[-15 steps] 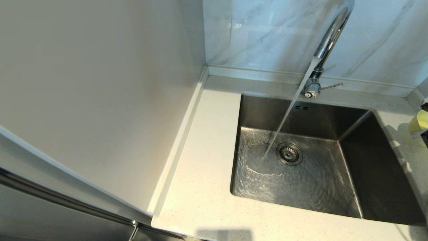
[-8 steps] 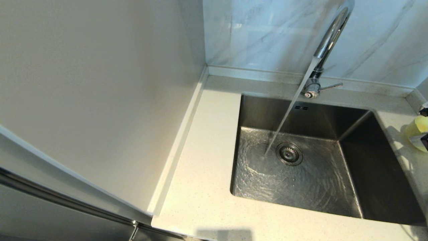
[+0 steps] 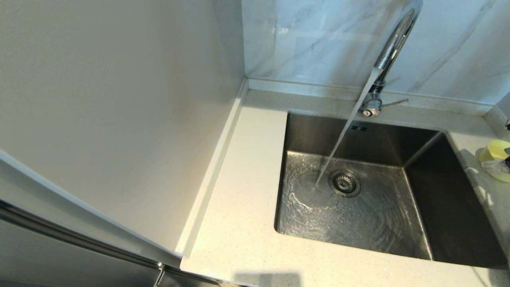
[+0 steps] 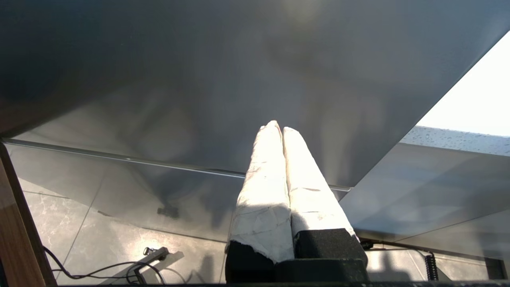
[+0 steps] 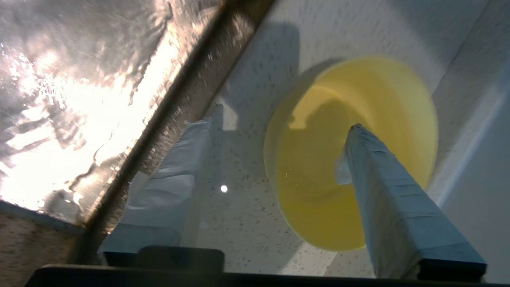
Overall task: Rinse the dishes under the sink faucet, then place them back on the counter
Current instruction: Pick up the chopsticks
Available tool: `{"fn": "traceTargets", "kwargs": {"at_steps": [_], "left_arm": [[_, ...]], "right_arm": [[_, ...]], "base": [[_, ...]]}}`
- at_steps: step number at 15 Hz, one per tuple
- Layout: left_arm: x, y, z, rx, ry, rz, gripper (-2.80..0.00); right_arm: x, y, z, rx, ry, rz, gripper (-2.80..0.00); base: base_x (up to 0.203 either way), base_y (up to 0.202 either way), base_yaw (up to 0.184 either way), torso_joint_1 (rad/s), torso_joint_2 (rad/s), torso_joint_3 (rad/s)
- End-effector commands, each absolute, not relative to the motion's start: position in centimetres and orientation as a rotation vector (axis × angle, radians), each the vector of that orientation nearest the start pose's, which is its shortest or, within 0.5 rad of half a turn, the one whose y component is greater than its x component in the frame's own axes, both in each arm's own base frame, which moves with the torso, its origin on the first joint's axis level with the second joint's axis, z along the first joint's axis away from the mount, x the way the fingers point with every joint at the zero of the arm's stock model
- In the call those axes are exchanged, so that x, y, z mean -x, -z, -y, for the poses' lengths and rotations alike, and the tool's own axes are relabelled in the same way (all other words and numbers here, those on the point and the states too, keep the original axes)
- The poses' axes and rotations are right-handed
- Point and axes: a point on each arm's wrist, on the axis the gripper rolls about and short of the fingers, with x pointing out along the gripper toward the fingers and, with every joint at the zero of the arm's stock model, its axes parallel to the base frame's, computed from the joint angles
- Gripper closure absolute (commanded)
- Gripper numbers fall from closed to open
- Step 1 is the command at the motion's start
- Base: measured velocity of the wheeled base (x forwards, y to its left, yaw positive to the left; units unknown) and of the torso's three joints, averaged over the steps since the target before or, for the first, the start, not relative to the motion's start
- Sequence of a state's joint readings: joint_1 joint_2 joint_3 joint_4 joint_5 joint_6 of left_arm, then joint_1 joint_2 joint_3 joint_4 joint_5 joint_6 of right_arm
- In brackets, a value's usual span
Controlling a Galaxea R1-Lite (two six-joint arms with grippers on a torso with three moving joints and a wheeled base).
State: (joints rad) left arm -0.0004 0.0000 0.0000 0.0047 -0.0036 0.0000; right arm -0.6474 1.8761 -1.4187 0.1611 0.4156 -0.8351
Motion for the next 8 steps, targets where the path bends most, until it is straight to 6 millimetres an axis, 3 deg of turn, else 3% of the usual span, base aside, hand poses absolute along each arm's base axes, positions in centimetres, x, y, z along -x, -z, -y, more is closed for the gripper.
{"fn": "traceTargets", "kwargs": {"at_steps": [1, 3, 6, 8], "left_arm": [[2.3, -7.5, 0.0, 0.0, 0.005, -0.005, 0.0], [2.3, -7.5, 0.0, 0.0, 0.003, -0.006, 0.0], [2.3, -7.5, 0.0, 0.0, 0.003, -0.005, 0.0], [2.3, -7.5, 0.0, 0.0, 0.003, -0.005, 0.0]], "right_arm": [[-27.7, -25.1, 19.7, 0.521, 0.001, -0.504, -2.8], [-24.9, -27.9, 17.4, 0.485, -0.046, -0.446, -2.8], [-20.2, -29.4, 13.6, 0.384, -0.113, -0.448, -2.8], [-16.6, -30.3, 10.9, 0.206, -0.112, -0.513, -2.8]], "base": [[0.0, 0.0, 0.0, 0.0, 0.0, 0.0], [0.0, 0.0, 0.0, 0.0, 0.0, 0.0], [0.0, 0.0, 0.0, 0.0, 0.0, 0.0], [0.0, 0.0, 0.0, 0.0, 0.0, 0.0]]}}
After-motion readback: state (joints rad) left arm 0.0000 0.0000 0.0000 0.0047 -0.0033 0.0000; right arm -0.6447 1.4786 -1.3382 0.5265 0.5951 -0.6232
